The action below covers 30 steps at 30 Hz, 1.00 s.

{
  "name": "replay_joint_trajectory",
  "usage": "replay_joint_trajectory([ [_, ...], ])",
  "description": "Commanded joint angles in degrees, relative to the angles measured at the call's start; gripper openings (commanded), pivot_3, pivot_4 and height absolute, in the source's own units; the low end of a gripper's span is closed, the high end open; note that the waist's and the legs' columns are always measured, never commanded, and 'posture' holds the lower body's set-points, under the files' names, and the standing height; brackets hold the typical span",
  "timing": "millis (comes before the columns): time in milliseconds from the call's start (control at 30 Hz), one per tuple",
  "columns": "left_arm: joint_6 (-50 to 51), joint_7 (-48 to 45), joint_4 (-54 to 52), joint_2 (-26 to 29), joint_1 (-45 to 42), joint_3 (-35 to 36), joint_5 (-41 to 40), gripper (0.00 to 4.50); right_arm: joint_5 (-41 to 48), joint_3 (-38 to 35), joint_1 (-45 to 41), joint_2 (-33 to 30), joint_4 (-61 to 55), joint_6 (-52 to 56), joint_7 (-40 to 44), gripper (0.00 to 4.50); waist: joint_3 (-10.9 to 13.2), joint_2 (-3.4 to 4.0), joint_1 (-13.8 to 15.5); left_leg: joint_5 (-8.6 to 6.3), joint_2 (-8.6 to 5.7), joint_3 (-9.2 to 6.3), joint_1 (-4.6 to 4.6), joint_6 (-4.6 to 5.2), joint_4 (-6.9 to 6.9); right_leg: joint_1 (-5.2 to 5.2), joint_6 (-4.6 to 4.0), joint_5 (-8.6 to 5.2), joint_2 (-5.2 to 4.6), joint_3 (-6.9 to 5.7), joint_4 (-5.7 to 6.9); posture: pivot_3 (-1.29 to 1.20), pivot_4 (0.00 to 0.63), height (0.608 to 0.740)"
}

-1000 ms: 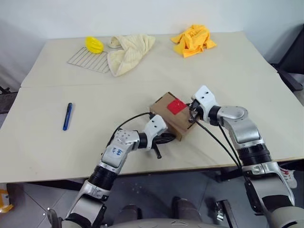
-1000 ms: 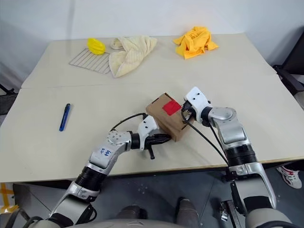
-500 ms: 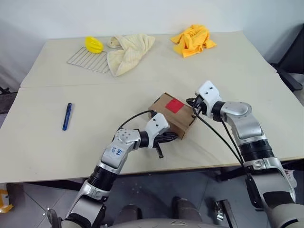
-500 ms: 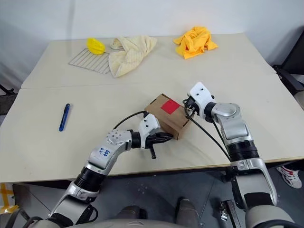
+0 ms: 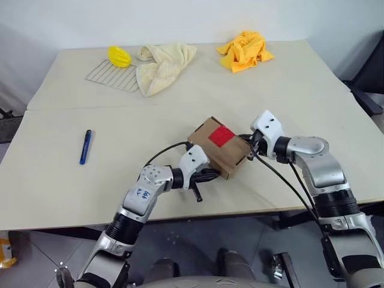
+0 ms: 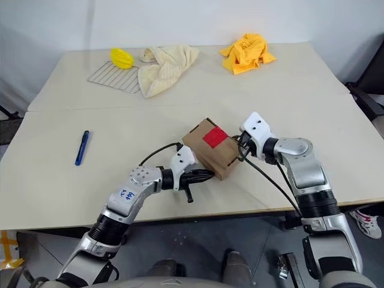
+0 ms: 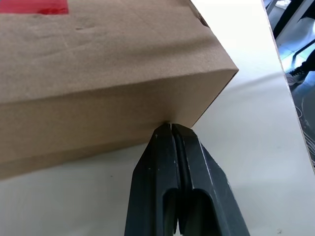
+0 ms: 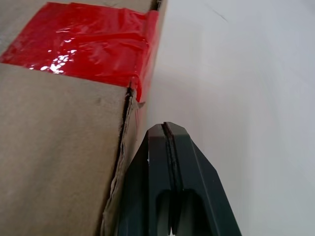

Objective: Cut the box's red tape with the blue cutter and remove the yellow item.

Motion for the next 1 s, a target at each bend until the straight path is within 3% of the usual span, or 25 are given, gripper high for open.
replay_joint_trajectory([
  [33, -0.3, 0.3, -2.9, -1.7, -1.4, -0.9, -1.4, 0.04, 1.7, 0.7, 1.2, -1.2, -4.1, 1.1, 2.9, 0.0, 0.0, 0.0, 0.1, 0.0, 0.0, 0.0, 0.0, 0.0, 0.0, 0.0, 0.0, 0.0, 0.0, 0.0, 0.0, 0.0, 0.15, 0.74],
  [600, 5.1, 1.3, -9.3, -0.4, 1.0, -0.3, -2.6, 0.04, -2.8, 0.4, -0.6, -2.5, 5.0, -5.5, 0.8, 0.0, 0.0, 0.0, -0.1, 0.0, 0.0, 0.0, 0.01, 0.0, 0.02, 0.0, 0.0, 0.0, 0.0, 0.0, 0.01, 0.0, 0.15, 0.74],
  [1000, 13.6, 4.1, -18.5, 6.4, 5.8, 5.5, -5.7, 0.04, -4.0, -1.8, -4.0, -4.1, 13.1, -10.1, -1.5, 0.0, 0.0, 0.0, -0.4, 0.0, 0.01, -0.01, 0.0, 0.0, 0.03, 0.0, 0.0, 0.0, -0.01, 0.02, 0.01, 0.0, 0.15, 0.74],
])
